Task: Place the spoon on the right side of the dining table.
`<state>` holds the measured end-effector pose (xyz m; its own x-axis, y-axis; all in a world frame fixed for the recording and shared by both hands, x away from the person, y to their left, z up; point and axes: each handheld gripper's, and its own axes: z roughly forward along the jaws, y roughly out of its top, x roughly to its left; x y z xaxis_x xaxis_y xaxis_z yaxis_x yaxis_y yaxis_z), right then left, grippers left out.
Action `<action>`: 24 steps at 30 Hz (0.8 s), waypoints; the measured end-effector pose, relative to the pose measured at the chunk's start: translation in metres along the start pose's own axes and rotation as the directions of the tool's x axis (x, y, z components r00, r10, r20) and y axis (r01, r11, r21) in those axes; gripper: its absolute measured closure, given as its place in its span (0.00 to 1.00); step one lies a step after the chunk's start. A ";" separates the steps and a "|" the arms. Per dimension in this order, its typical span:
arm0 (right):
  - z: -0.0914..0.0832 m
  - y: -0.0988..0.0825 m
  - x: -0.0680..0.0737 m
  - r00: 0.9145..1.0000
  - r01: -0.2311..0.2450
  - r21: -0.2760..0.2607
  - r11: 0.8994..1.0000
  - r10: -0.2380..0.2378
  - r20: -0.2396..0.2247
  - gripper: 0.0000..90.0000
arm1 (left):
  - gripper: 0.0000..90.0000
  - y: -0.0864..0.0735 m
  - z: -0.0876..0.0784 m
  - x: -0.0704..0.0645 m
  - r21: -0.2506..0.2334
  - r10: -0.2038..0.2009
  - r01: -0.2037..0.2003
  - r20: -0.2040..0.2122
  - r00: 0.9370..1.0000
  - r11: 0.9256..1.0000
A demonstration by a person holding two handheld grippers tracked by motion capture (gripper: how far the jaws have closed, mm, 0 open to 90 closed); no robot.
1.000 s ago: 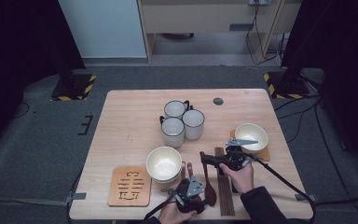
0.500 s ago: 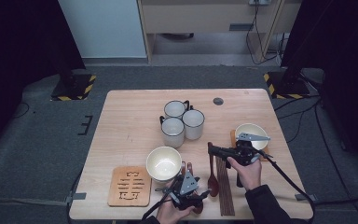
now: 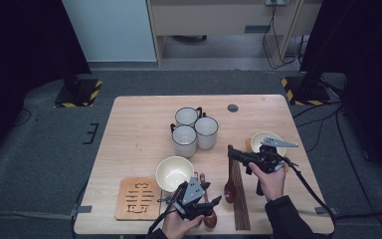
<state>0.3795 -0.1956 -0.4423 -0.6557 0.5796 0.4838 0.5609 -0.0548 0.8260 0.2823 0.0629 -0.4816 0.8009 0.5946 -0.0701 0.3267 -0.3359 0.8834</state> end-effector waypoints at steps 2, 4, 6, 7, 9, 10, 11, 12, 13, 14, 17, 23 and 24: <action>-0.002 0.002 0.000 1.000 0.006 -0.015 1.000 -0.006 0.004 0.94 | 0.46 0.003 -0.004 0.001 -0.017 -0.004 0.004 -0.002 1.000 1.000; -0.004 0.004 -0.001 1.000 0.007 -0.025 1.000 -0.007 0.006 0.94 | 0.46 0.006 -0.007 0.003 -0.030 -0.009 0.009 -0.006 1.000 1.000; -0.006 0.006 -0.001 1.000 0.007 -0.036 0.999 -0.007 0.003 0.94 | 0.45 0.008 -0.010 0.005 -0.042 -0.013 0.013 -0.011 1.000 0.999; -0.006 0.007 -0.001 1.000 0.009 -0.042 0.999 -0.009 0.005 0.94 | 0.45 0.009 -0.012 0.006 -0.047 -0.016 0.015 -0.011 1.000 0.999; -0.007 0.009 -0.002 1.000 0.011 -0.045 0.999 -0.011 0.007 0.94 | 0.45 0.011 -0.015 0.008 -0.054 -0.025 0.025 -0.009 1.000 0.998; -0.007 0.009 -0.002 1.000 0.011 -0.047 0.999 -0.011 0.008 0.94 | 0.45 0.012 -0.016 0.009 -0.061 -0.029 0.028 -0.010 1.000 0.998; -0.008 0.010 -0.002 1.000 0.010 -0.048 0.999 -0.010 0.010 0.94 | 0.45 0.013 -0.018 0.010 -0.064 -0.030 0.029 -0.012 0.999 0.998; -0.008 0.011 -0.002 1.000 0.013 -0.051 0.999 -0.013 0.011 0.94 | 0.45 0.015 -0.020 0.012 -0.071 -0.032 0.031 -0.015 0.999 0.997; -0.008 0.012 -0.002 1.000 0.013 -0.054 0.998 -0.013 0.012 0.94 | 0.45 0.015 -0.020 0.012 -0.071 -0.032 0.031 -0.015 0.999 0.997; -0.008 0.012 -0.002 1.000 0.015 -0.058 0.998 -0.014 0.015 0.94 | 0.45 0.017 -0.025 0.015 -0.085 -0.038 0.036 -0.023 0.999 0.996; -0.009 0.014 -0.003 1.000 0.014 -0.070 0.997 -0.013 0.022 0.94 | 0.44 0.020 -0.030 0.020 -0.103 -0.052 0.048 -0.035 0.998 0.994; -0.008 0.018 -0.005 0.999 0.014 -0.071 0.997 -0.012 0.031 0.94 | 0.43 0.024 -0.041 0.031 -0.131 -0.079 0.070 -0.061 0.995 0.989; -0.008 0.019 -0.005 0.999 0.014 -0.074 0.997 -0.012 0.033 0.94 | 0.42 0.024 -0.043 0.033 -0.134 -0.081 0.071 -0.068 0.994 0.988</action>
<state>0.3897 -0.2067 -0.4264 -0.6451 0.6071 0.4640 0.5127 -0.1064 0.8519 0.2951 0.1051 -0.4426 0.7362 0.6678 -0.1096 0.3124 -0.1918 0.9304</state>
